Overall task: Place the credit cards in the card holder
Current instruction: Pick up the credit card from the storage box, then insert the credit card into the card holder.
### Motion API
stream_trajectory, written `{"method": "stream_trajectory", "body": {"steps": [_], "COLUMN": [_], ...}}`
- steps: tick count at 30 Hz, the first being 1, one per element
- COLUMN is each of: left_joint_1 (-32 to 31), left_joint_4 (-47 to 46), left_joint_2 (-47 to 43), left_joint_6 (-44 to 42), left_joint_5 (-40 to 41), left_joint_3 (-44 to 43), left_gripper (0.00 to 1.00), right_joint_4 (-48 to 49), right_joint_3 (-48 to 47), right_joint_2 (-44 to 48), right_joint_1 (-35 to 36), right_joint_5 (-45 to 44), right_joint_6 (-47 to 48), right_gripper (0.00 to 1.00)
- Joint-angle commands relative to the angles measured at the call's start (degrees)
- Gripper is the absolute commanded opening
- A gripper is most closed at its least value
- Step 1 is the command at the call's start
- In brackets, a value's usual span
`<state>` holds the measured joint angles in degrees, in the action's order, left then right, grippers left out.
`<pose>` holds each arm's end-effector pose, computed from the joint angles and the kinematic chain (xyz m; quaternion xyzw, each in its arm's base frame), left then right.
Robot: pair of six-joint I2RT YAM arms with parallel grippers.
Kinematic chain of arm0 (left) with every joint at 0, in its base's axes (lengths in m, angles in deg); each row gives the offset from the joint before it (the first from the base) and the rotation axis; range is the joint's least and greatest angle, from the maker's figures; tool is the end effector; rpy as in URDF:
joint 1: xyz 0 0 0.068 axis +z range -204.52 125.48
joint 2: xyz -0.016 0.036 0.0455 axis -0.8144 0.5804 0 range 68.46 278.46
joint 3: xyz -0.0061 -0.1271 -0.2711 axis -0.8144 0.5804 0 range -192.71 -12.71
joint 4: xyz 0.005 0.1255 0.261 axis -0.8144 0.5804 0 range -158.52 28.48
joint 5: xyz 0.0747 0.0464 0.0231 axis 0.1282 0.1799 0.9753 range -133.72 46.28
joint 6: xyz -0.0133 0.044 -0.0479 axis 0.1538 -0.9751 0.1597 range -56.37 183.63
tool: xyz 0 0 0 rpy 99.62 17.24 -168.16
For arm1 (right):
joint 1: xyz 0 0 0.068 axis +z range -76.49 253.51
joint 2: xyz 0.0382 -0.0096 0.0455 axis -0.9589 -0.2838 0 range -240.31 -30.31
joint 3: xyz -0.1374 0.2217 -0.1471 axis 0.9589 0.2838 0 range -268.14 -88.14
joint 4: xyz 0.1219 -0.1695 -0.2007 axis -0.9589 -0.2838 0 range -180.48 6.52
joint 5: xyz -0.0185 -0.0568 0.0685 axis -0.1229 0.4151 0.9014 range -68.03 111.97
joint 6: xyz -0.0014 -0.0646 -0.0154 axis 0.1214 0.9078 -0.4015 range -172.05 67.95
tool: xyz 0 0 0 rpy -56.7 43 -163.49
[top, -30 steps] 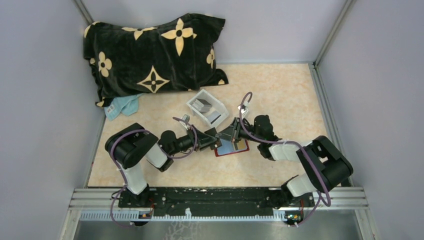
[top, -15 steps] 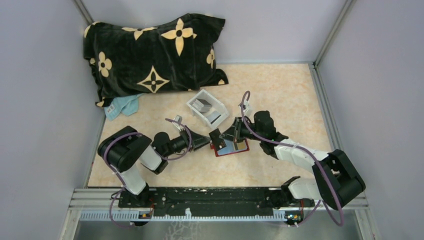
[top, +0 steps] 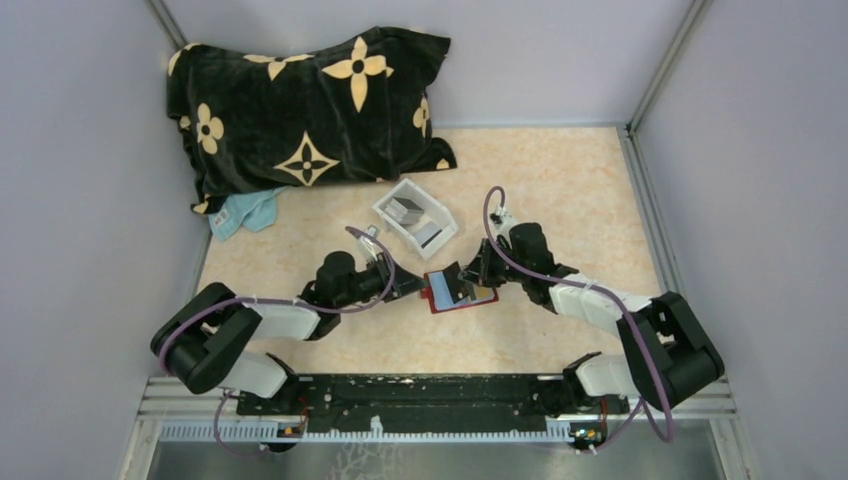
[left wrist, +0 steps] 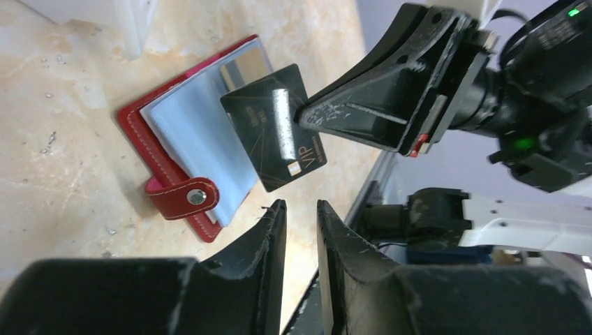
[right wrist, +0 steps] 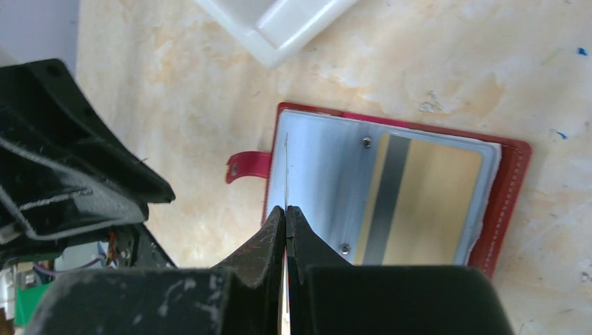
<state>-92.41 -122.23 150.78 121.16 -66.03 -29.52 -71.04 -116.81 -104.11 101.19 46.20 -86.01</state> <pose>0.2007 -0.1814 0.1519 -0.0097 0.7710 -0.5587 0.3054 0.2360 0.1482 0.1749 -0.0535 0.8622 0.3984 0.3083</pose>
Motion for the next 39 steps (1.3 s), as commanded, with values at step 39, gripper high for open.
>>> {"method": "stream_trajectory", "body": {"steps": [39], "left_joint_1": [-9.48], "left_joint_4": [29.89], "left_joint_2": [9.17], "left_joint_6": [-10.82], "left_joint_5": [14.24], "left_joint_3": [-11.97], "left_gripper": [0.3], "right_joint_4": [3.99], "right_joint_3": [-1.36], "right_joint_2": [-8.3], "right_joint_1": [-6.59], "right_joint_5": [1.8], "right_joint_6": [0.72], "right_gripper": [0.0]}}
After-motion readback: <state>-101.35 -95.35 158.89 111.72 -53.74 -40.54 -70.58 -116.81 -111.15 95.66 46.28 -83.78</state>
